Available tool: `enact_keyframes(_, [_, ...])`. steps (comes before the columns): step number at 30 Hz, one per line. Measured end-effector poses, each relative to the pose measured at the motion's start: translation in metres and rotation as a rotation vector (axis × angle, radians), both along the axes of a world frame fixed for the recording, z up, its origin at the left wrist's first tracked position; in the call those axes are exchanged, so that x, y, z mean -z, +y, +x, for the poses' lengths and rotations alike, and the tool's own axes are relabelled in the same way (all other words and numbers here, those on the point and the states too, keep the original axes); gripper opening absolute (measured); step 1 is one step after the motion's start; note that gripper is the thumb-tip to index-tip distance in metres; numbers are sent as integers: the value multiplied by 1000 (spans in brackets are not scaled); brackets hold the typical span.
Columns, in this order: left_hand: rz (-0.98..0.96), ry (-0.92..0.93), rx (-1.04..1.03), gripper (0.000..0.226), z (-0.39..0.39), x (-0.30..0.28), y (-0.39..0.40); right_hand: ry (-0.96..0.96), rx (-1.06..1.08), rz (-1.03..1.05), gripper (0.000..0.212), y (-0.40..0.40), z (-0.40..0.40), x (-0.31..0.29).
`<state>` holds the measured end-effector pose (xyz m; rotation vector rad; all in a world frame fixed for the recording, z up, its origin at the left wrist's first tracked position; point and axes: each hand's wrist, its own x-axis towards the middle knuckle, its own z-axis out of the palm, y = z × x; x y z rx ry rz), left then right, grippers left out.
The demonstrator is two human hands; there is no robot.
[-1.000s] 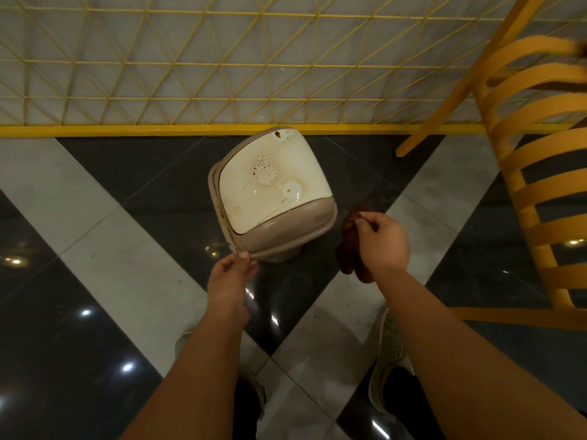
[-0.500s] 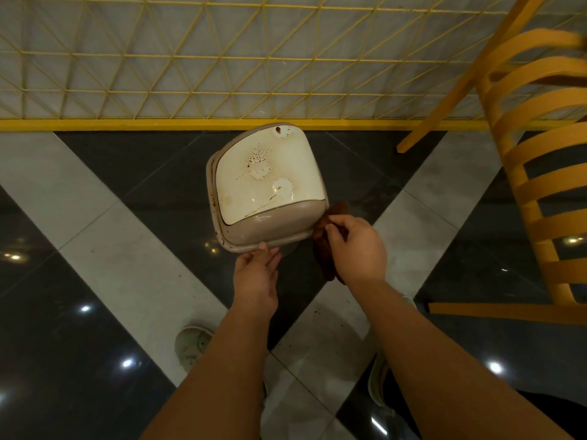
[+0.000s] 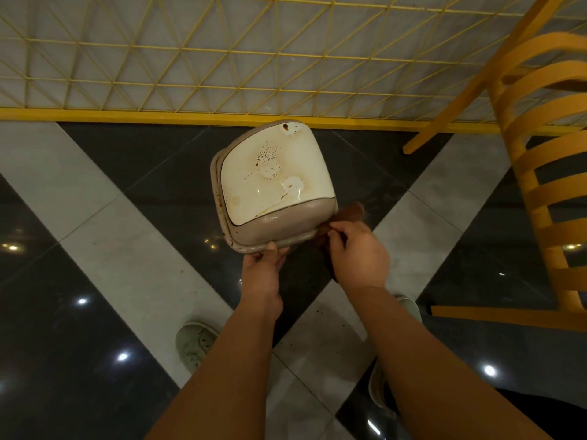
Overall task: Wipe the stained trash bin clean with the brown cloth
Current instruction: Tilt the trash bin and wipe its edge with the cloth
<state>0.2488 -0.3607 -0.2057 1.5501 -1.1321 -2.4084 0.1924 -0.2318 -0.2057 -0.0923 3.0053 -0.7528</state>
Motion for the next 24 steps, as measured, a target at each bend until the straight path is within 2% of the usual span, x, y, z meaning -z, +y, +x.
enact_keyframes(5, [-8, 5, 33, 33, 2, 2, 1, 15, -315, -39, 15, -42, 26, -3])
enact_keyframes(7, [-9, 0, 67, 32, 4, 4, -3, 39, -340, -25, 15, -36, 22, -3])
enact_keyframes(10, [12, -5, 108, 25, 4, 3, -10, -19, -203, -15, 19, -7, 10, 0])
enact_keyframes(12, [17, -25, 67, 19, 3, 3, -18, -128, 49, -71, 21, 13, -1, 2])
enact_keyframes(14, [9, -60, -22, 25, 4, 3, -27, -227, 251, -160, 21, 27, -7, 4])
enact_keyframes(17, [29, -114, -119, 33, 6, 1, -34, -298, 287, -315, 17, 26, -2, 6])
enact_keyframes(21, [80, -77, -65, 30, 3, -10, -3, -380, 372, -593, 10, 8, 12, 6])
enact_keyframes(24, [63, -39, -76, 31, 0, -12, 9, -391, 346, -707, 8, -9, 22, 7])
